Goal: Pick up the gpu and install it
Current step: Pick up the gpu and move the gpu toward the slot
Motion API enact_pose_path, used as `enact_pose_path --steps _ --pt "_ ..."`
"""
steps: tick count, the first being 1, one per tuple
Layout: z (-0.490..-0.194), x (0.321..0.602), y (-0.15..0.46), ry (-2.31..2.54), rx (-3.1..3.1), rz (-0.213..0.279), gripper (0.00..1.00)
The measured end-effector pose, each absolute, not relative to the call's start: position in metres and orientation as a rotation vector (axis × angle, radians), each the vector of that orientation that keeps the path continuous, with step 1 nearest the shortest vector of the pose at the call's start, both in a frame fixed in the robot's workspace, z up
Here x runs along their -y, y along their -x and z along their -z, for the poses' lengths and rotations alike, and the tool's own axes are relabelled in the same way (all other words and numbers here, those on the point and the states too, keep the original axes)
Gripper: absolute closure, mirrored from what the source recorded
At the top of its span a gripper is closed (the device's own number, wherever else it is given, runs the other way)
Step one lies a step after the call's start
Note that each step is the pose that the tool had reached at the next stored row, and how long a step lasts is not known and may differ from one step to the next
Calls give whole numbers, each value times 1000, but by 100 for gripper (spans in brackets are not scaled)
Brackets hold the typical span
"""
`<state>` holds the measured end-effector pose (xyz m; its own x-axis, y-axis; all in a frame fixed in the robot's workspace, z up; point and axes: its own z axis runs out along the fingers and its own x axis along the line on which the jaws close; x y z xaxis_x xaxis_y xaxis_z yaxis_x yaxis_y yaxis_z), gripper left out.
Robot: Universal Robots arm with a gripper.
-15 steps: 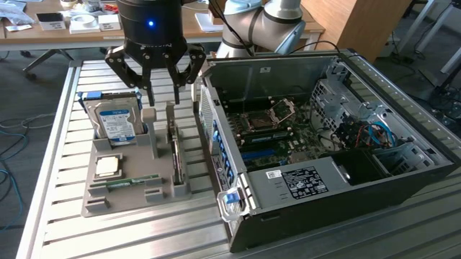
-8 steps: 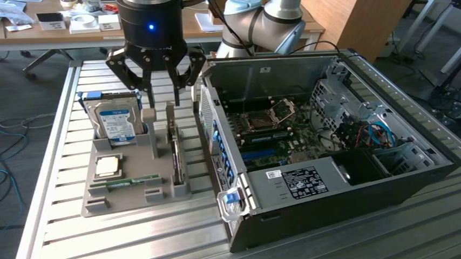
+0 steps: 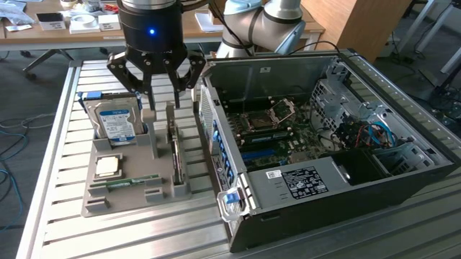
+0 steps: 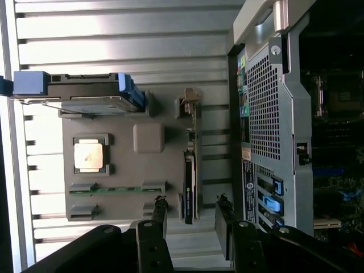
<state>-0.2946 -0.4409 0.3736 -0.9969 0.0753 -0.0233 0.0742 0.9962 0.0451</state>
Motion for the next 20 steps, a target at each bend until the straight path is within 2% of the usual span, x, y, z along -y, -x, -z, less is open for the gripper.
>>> enact_pose_path --steps 20 --pt "-354 441 295 -117 -3114 -69 53"
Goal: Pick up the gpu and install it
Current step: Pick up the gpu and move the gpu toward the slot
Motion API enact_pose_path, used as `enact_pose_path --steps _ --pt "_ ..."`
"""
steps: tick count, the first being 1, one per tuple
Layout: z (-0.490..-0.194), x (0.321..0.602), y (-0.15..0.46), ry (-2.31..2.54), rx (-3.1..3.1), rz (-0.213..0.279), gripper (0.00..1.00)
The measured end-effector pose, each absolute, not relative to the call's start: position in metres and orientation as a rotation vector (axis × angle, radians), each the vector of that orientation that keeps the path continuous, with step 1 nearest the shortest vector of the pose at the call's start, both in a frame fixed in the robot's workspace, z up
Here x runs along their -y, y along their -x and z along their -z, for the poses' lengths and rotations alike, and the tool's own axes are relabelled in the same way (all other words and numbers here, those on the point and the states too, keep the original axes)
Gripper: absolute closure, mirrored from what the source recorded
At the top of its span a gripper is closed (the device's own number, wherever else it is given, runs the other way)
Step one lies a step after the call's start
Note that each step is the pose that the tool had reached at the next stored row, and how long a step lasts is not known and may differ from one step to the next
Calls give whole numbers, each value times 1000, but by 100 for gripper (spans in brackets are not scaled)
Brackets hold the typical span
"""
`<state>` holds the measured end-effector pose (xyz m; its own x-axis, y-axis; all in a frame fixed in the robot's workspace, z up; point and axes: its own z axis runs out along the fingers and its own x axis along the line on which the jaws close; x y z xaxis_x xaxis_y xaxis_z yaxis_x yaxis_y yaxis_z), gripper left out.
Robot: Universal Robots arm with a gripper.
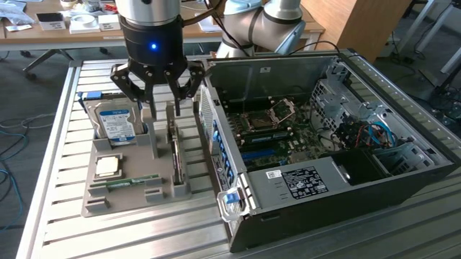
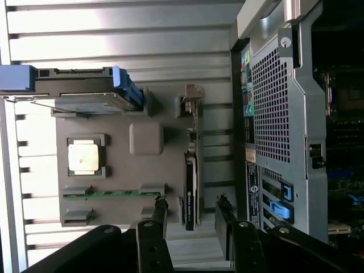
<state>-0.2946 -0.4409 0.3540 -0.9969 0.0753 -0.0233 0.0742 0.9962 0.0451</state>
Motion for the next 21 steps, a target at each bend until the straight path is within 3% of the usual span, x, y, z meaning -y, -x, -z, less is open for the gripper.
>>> enact_pose_path --steps 21 --pt "-333 441 295 -117 -3114 -70 53"
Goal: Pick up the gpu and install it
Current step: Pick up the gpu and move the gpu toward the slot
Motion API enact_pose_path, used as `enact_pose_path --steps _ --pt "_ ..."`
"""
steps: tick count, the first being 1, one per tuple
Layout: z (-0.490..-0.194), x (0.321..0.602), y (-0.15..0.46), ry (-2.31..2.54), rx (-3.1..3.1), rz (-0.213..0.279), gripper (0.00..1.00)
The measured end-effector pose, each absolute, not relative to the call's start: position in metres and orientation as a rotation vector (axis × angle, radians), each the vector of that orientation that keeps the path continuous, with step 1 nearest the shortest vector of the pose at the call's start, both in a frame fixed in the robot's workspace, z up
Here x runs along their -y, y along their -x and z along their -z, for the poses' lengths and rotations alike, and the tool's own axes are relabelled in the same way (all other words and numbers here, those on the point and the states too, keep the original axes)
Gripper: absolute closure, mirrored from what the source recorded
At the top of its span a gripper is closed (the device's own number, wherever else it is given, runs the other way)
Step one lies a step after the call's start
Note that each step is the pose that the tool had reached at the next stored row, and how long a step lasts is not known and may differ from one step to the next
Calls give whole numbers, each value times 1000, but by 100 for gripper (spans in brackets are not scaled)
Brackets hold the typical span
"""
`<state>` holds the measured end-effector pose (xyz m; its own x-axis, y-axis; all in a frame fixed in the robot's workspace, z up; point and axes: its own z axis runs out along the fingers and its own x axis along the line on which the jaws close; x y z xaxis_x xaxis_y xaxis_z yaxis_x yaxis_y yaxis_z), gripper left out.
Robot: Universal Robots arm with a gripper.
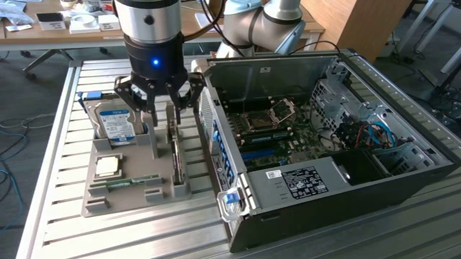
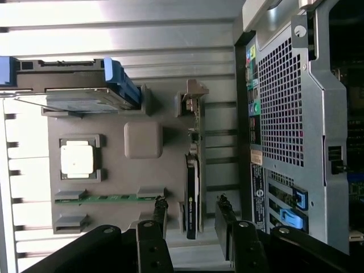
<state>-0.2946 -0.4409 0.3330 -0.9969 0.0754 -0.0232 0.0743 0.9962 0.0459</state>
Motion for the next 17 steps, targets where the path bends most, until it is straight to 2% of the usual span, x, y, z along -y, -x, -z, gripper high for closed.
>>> enact_pose_path --steps 17 --pt "-323 441 295 -117 -3114 -72 53"
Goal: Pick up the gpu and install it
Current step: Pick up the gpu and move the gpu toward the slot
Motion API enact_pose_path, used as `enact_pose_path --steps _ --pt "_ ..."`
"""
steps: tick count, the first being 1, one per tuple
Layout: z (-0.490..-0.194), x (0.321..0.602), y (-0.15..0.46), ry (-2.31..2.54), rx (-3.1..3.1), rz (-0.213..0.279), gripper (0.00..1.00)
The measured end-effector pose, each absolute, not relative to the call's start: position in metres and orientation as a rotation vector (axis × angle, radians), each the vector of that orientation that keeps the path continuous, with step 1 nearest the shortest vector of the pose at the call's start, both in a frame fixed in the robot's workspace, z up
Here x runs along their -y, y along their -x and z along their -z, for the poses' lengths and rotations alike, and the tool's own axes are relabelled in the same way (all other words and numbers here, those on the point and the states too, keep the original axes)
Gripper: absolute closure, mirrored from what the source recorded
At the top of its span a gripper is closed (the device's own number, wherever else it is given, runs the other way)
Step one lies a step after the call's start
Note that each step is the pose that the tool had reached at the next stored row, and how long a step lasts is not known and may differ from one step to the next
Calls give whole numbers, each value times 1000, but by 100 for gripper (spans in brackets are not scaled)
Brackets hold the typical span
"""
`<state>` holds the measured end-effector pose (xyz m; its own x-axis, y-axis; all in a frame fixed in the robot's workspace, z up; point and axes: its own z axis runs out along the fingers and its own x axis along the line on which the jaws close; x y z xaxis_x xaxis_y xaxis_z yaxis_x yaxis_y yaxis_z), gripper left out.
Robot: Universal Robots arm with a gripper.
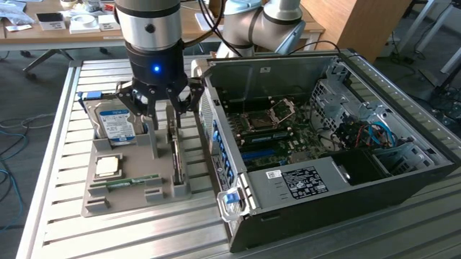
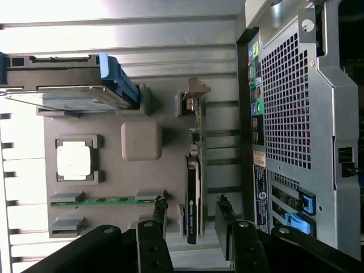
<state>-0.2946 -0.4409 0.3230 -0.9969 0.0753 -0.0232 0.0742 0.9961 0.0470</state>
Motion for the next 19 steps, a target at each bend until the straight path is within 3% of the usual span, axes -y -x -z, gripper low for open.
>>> enact_pose_path --steps 19 --pt "-317 441 295 -117 -3114 -72 53"
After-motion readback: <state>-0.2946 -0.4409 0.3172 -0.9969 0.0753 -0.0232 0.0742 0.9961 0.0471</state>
